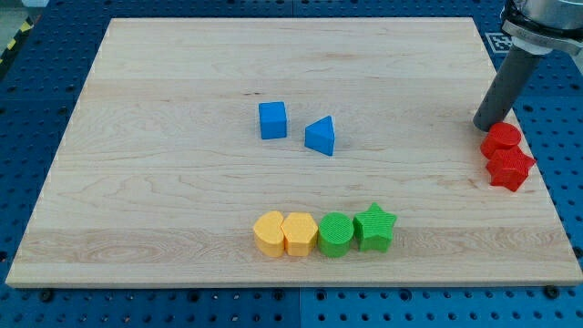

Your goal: Move the blue triangle towards center left

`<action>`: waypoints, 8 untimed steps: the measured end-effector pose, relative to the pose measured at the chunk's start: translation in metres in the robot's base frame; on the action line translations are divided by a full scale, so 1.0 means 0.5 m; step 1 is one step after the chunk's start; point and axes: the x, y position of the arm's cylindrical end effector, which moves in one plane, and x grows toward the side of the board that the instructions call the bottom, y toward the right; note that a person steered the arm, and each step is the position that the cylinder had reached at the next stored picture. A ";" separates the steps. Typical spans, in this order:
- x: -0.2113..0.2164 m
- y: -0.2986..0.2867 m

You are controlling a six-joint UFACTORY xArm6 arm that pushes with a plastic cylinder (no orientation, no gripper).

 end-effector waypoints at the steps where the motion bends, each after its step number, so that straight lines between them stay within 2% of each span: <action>1: -0.006 -0.031; 3: -0.004 -0.210; 6: 0.135 -0.328; 8: 0.137 -0.463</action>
